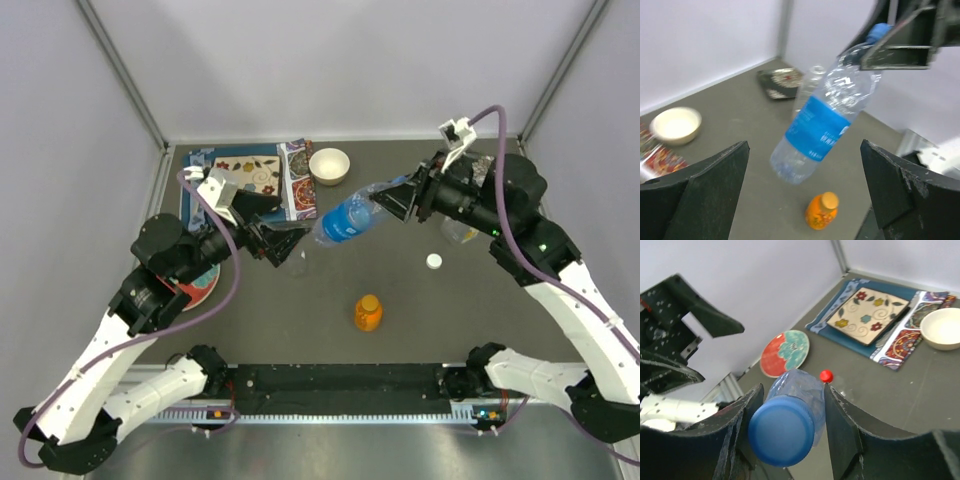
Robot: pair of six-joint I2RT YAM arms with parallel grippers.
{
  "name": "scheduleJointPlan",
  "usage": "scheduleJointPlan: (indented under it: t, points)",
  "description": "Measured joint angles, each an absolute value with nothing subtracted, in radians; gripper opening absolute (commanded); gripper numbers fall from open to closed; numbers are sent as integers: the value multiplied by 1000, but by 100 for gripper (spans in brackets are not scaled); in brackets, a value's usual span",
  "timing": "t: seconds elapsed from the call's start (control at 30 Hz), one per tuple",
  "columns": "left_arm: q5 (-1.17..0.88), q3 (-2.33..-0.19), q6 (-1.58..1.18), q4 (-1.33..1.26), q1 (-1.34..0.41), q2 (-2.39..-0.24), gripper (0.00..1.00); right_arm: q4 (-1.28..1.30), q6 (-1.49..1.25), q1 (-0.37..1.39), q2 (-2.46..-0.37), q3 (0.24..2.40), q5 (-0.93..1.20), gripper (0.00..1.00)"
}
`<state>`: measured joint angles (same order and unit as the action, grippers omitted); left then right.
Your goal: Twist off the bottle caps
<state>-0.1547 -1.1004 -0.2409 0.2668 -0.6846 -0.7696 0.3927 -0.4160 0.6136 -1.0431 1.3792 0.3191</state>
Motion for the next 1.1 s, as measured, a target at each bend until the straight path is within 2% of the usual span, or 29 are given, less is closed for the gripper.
scheduleJointPlan:
  t: [0.2,0.37,0.83,1.0,1.1]
  points:
    - [-521,-1169,-255,193,-665,-847,99,397,-461,614,-950,1344,427,0]
    - [-700,-1150,-269,154,-665,-900,99,342,-526,614,-898,1282,488,0]
    - [-798,-1097,-283,105,-677,-981,98,241,-635,627,-907,1244,577,0]
    - [-808,-1097,-282,96,-720,-1015,98,234,-625,685,-945,1260,558,0]
    - [-811,-1096,-276,96,-735,-1022,91,236,-612,719,-968,1274,543,0]
